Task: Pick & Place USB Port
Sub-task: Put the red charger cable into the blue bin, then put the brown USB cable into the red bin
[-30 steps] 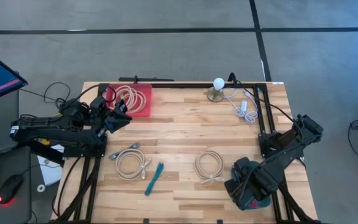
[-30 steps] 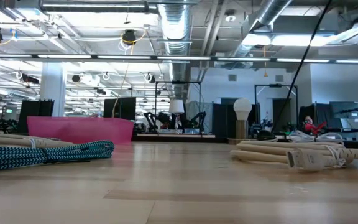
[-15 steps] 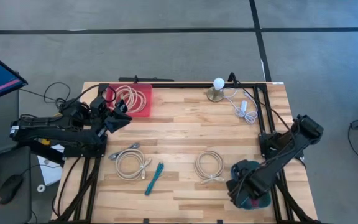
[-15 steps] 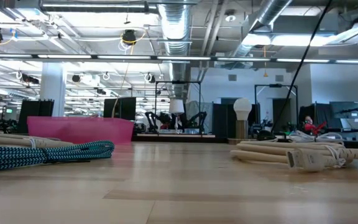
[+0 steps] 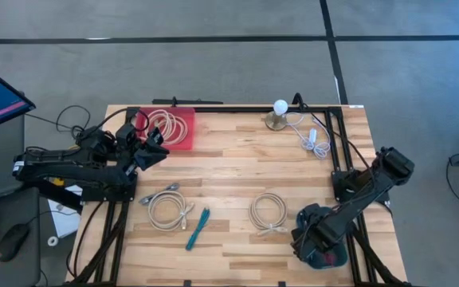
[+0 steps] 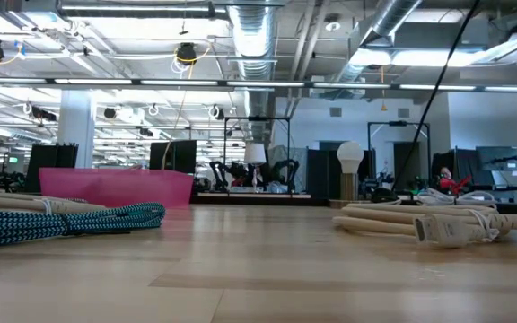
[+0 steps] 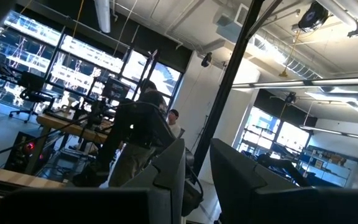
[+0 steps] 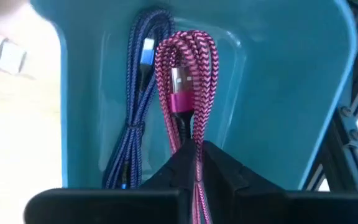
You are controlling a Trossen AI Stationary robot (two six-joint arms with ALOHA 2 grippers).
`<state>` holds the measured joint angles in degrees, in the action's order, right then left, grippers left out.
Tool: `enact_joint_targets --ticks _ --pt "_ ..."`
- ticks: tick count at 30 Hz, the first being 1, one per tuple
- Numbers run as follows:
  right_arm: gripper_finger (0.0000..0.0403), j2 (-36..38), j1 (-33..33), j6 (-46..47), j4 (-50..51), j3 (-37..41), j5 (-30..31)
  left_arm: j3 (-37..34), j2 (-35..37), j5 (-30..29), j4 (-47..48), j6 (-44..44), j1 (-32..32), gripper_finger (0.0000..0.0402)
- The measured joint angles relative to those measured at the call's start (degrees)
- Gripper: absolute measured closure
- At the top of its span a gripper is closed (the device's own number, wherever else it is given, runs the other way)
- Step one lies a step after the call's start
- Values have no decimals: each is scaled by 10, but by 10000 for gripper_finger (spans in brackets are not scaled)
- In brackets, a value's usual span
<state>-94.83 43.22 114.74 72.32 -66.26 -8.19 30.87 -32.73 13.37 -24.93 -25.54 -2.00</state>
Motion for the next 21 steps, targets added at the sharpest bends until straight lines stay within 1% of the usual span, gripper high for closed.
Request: enact_joint_targets --ticks 5,8,11,16,21 --pt "346 0 -12 -4 8 0 -4 0 0 0 0 0 0 326" --pt "323 0 -18 -25 8 -1 -3 0 0 0 0 0 0 326" --pt "309 0 -25 -53 8 -13 -3 0 0 0 0 0 0 326" --pt "309 0 -42 -118 7 -61 8 0 0 0 0 0 0 326" --pt "320 0 -57 -198 5 -131 84 0 0 0 0 0 0 326"
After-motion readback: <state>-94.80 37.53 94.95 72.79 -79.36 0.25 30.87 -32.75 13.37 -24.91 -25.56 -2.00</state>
